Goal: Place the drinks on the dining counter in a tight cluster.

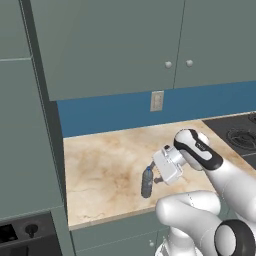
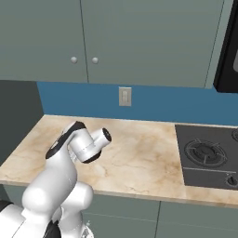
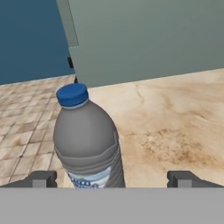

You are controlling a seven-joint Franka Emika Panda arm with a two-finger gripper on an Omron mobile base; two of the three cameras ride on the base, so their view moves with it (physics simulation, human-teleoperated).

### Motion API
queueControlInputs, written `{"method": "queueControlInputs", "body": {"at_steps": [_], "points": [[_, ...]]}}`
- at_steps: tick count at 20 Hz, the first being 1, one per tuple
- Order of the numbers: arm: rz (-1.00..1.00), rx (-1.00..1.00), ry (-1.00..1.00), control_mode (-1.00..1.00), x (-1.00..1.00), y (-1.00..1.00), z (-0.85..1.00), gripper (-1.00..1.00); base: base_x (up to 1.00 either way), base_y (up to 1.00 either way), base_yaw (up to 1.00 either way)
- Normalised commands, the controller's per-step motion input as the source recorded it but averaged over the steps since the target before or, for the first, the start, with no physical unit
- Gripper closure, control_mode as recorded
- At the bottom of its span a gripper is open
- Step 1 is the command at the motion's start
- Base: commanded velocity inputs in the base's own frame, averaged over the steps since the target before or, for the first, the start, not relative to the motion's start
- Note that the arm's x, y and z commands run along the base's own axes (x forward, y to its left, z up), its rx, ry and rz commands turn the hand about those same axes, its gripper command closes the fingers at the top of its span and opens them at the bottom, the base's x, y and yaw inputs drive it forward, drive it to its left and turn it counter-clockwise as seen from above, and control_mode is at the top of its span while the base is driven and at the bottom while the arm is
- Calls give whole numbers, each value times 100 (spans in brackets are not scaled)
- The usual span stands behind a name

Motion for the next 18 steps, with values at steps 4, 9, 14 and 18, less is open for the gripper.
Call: {"method": "queueControlInputs", "body": {"at_steps": [4, 9, 14, 18], "points": [[0, 0, 0, -100, -6, 2, -4, -100, 0, 0, 0], [0, 0, 0, -100, -3, 10, -5, -100, 0, 0, 0], [0, 0, 0, -100, 0, 15, -9, -100, 0, 0, 0], [0, 0, 0, -100, -3, 15, -10, -100, 0, 0, 0]]}}
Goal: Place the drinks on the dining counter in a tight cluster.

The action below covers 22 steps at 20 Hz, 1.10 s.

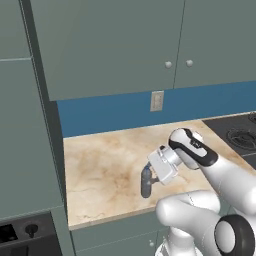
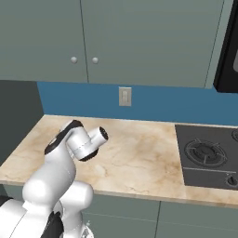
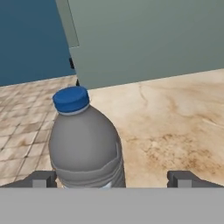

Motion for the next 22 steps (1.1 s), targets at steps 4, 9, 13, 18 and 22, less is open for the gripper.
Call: {"method": "queueControlInputs", "body": {"at_steps": [4, 9, 13, 18, 22], "points": [[0, 0, 0, -100, -3, 8, -9, -100, 0, 0, 0], [0, 0, 0, -100, -8, 0, -3, -100, 0, 0, 0], [0, 0, 0, -100, -27, 0, -2, -100, 0, 0, 0], [1, 0, 0, -100, -29, 0, -1, -100, 0, 0, 0], [0, 0, 0, -100, -17, 6, 0, -100, 0, 0, 0]]}}
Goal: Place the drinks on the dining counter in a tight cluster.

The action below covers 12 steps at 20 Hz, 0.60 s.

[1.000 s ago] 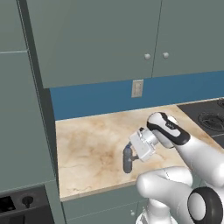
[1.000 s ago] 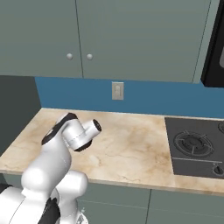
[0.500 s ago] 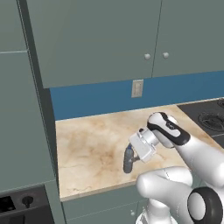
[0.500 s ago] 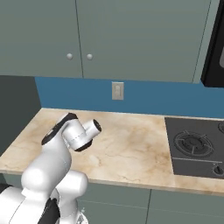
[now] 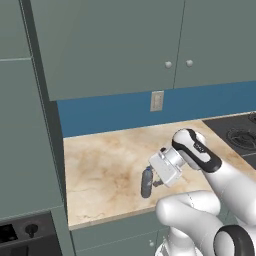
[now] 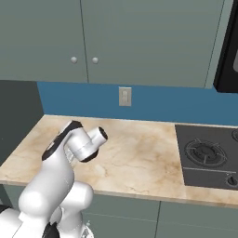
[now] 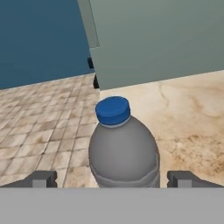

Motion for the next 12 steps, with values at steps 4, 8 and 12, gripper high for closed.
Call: {"method": "queueControlInputs", "body": {"at_steps": [4, 8, 12], "points": [[0, 0, 0, -100, 0, 17, 0, -100, 0, 0, 0], [0, 0, 0, -100, 0, 18, -3, -100, 0, 0, 0], [0, 0, 0, -100, -3, 7, -3, -100, 0, 0, 0]]}}
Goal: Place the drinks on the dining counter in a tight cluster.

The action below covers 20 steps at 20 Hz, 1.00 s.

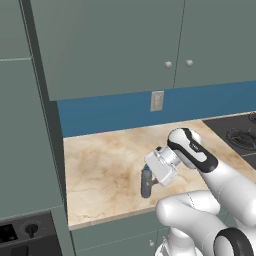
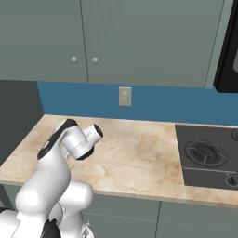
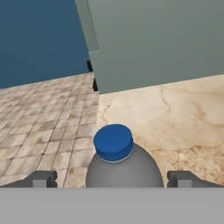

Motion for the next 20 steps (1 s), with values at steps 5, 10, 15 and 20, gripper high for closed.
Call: {"method": "queueControlInputs", "body": {"at_steps": [5, 10, 15, 20], "points": [[0, 0, 0, -100, -1, 0, 0, -100, 0, 0, 0], [0, 0, 0, -100, 0, 0, 0, 100, 0, 0, 0], [0, 0, 0, -100, 0, 0, 0, 100, 0, 0, 0], [0, 0, 0, -100, -4, -9, 8, 100, 0, 0, 0]]}}
